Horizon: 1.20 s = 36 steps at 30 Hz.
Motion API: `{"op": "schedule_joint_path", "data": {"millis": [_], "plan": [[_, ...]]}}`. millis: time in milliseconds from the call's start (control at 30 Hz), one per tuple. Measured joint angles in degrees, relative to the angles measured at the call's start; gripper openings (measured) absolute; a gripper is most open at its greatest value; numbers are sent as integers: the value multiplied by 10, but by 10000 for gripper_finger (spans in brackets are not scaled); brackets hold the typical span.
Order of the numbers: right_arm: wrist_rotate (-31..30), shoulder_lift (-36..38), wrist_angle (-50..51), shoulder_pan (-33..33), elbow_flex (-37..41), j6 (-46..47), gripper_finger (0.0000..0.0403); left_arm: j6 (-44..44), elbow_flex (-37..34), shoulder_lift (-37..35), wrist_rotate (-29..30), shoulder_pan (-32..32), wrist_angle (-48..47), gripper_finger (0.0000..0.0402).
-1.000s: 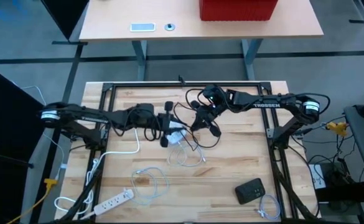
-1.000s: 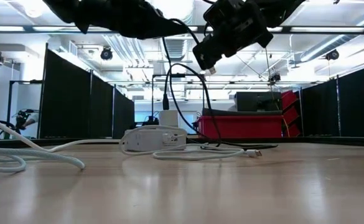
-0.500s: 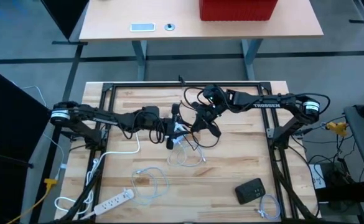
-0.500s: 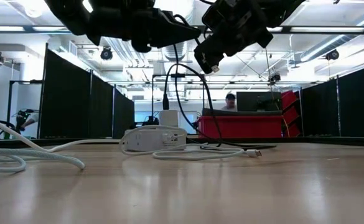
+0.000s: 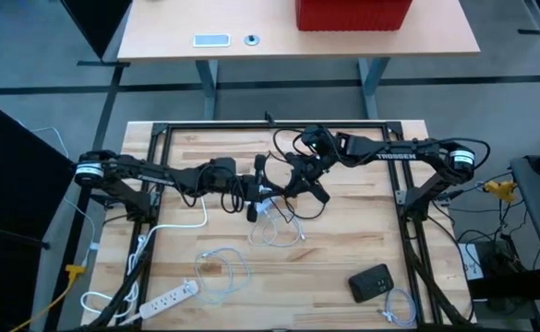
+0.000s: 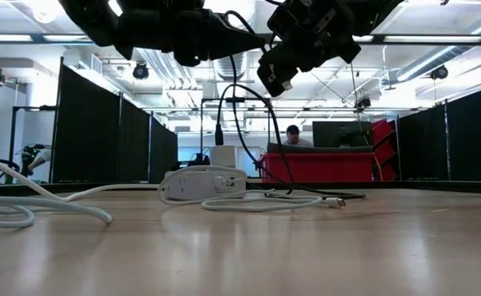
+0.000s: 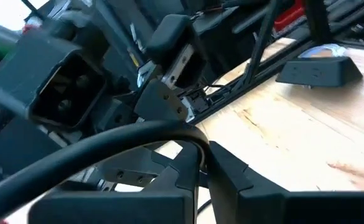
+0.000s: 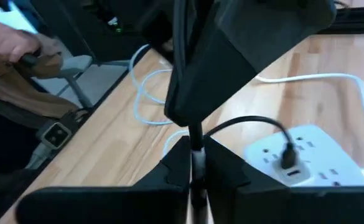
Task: Insert USB
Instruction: Insert the black USB cable into the top white outlet extension
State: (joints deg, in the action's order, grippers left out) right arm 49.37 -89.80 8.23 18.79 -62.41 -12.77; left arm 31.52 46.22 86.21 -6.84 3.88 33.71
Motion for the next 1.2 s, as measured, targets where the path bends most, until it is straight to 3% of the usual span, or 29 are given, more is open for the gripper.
{"op": "schedule_joint_path", "data": {"millis": [133, 367, 533, 667, 800, 900, 1200], "plan": [[-58, 7, 11, 0, 0, -17, 59, -62, 0, -1, 88, 3, 35, 8], [-337, 65, 49, -4, 0, -74, 127, -188, 0, -1, 166, 12, 33, 8], [-455, 102, 47, -15, 0, -107, 157, -284, -1, -1, 277, 21, 29, 8], [-504, 110, 40, -27, 0, -125, 169, -350, -1, -1, 336, 34, 28, 8], [-533, 91, -6, -38, 1, -129, 170, -428, -1, 2, 349, 50, 38, 8], [-563, 69, -34, -45, 1, -153, 164, -436, -1, 2, 348, 55, 33, 7], [-564, 57, -52, -44, 1, -156, 138, -440, -2, 2, 347, 54, 22, 7]]}}
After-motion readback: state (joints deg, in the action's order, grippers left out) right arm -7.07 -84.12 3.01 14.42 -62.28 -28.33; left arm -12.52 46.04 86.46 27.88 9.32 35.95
